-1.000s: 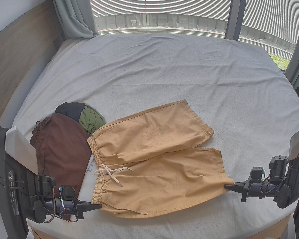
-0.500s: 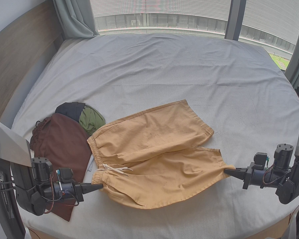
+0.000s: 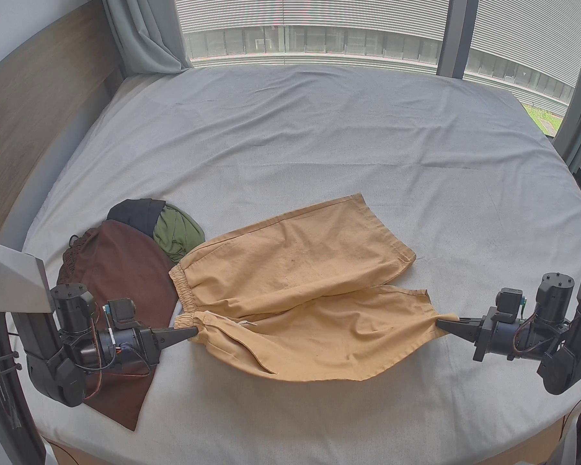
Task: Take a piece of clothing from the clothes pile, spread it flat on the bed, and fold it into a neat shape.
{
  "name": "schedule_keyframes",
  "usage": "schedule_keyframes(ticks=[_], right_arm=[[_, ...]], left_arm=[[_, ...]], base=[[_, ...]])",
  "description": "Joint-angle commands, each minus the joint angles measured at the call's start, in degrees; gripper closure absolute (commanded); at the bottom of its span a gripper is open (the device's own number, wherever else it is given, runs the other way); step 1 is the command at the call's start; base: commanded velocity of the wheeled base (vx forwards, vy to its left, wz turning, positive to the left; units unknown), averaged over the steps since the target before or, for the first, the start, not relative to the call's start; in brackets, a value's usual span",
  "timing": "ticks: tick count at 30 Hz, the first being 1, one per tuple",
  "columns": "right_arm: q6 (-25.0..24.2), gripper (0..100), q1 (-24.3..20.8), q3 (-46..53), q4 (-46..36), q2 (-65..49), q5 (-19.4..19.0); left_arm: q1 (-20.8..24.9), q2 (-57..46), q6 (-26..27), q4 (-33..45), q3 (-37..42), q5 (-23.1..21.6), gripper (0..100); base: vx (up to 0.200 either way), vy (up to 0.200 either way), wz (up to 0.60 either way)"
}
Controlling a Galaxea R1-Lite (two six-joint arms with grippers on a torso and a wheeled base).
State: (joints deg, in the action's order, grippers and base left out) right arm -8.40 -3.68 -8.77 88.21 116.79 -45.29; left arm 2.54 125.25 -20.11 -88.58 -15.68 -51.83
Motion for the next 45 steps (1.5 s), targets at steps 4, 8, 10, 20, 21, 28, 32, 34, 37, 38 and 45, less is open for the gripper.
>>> schedule_keyframes(ticks=[4,8,10,20,21,28,32,34,37,38,45], right_arm=[[-0.21,100,0.08,-0.11,0.03,-1.74,0.02],[-0.48,100,0.08,-0.46,0.03,-2.88,0.11],[-1.36,100,-0.01,-1.17,0.03,-3.23,0.29],[-8.39,100,-1.68,-9.87,-0.06,-3.41,2.75],[-8.65,100,-1.68,-11.01,-0.14,-3.23,2.75],[-10.15,100,-1.24,-16.99,-4.28,-3.06,3.01],[-10.32,100,-1.15,-19.98,-5.59,-2.88,3.01],[-10.32,100,-1.24,-21.82,-6.38,-2.7,3.01],[-10.41,100,-1.15,-24.98,-9.37,-2.44,3.01],[-10.41,100,-1.06,-25.86,-10.34,-2.35,3.1],[-10.41,100,-0.98,-32.72,-14.91,-0.86,3.28]], left_arm=[[-0.34,-0.53,-0.1,-0.02,-1.55,0.07,100],[-0.43,-0.44,-1.24,-0.02,-1.64,0.07,100],[-0.43,-0.62,-1.51,-0.1,-1.64,0.07,100],[-0.51,-2.11,-1.51,-0.1,-2.87,0.86,100],[-0.34,-2.2,-1.68,-0.1,-3.13,1.21,100],[0.8,-1.76,-3.88,-0.1,-4.27,6.31,100],[0.89,-1.94,-5.46,-0.1,-5.77,8.5,100],[0.98,-1.94,-6.43,-0.1,-6.65,9.38,100],[0.98,-1.94,-7.92,-0.1,-8.14,10.97,100],[0.98,-1.85,-8.27,-0.1,-8.49,11.49,100],[1.07,-1.58,-10.21,-0.1,-11.04,14.83,100]], base=[[0.0,0.0,0.0],[0.0,0.0,0.0],[0.0,0.0,0.0],[0.0,0.0,0.0],[0.0,0.0,0.0],[0.0,0.0,0.0],[0.0,0.0,0.0],[0.0,0.0,0.0],[0.0,0.0,0.0],[0.0,0.0,0.0],[0.0,0.0,0.0]])
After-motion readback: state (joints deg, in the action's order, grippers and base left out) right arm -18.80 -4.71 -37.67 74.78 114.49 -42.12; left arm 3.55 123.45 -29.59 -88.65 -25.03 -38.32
